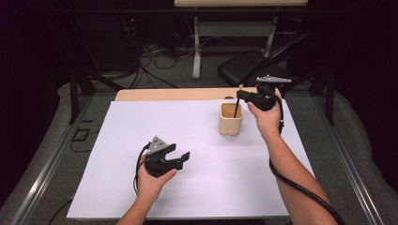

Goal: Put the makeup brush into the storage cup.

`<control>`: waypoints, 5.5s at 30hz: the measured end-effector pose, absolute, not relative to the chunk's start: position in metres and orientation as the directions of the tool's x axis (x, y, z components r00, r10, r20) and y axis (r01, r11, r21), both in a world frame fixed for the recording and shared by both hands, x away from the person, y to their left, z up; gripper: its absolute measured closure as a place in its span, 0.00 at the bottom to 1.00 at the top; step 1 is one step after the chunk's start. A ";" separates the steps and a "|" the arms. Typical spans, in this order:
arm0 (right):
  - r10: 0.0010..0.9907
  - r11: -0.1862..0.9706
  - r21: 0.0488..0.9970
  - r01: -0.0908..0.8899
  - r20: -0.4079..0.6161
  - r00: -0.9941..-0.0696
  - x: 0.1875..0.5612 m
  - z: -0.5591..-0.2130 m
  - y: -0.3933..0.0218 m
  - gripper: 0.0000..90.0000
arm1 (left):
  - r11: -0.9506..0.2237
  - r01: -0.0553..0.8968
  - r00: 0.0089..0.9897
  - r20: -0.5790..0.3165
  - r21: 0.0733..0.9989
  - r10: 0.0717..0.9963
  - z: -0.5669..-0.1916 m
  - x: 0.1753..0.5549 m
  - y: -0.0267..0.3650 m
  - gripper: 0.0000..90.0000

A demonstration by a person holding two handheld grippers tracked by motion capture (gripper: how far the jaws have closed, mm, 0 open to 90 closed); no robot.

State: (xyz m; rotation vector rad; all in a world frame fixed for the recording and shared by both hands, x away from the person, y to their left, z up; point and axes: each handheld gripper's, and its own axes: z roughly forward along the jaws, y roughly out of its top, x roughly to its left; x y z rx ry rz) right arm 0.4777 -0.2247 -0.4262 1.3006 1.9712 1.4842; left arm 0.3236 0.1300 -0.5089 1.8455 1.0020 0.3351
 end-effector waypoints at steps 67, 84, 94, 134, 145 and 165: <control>0.836 0.066 0.879 0.471 0.209 -0.507 0.476 -0.456 -0.218 0.93 | -0.185 0.500 0.620 -0.200 0.846 0.759 -0.510 0.324 0.129 0.36; 0.836 0.066 0.876 0.478 0.214 -0.506 0.477 -0.459 -0.217 0.93 | -0.183 0.499 0.618 -0.200 0.847 0.760 -0.510 0.323 0.129 0.36; 0.849 0.060 0.869 0.491 0.214 -0.483 0.477 -0.463 -0.217 0.62 | -0.184 0.499 0.617 -0.199 0.847 0.761 -0.510 0.324 0.129 0.36; 0.836 0.041 0.869 0.493 0.240 -0.493 0.459 -0.457 -0.220 0.41 | -0.180 0.500 0.616 -0.202 0.847 0.761 -0.510 0.325 0.131 0.36; 0.816 0.071 0.878 0.473 0.221 -0.533 0.448 -0.453 -0.216 0.41 | -0.178 0.500 0.614 -0.202 0.847 0.763 -0.509 0.325 0.132 0.36; 0.771 0.068 0.886 0.459 0.246 -0.588 0.423 -0.449 -0.211 0.41 | -0.177 0.497 0.613 -0.200 0.849 0.764 -0.508 0.324 0.133 0.36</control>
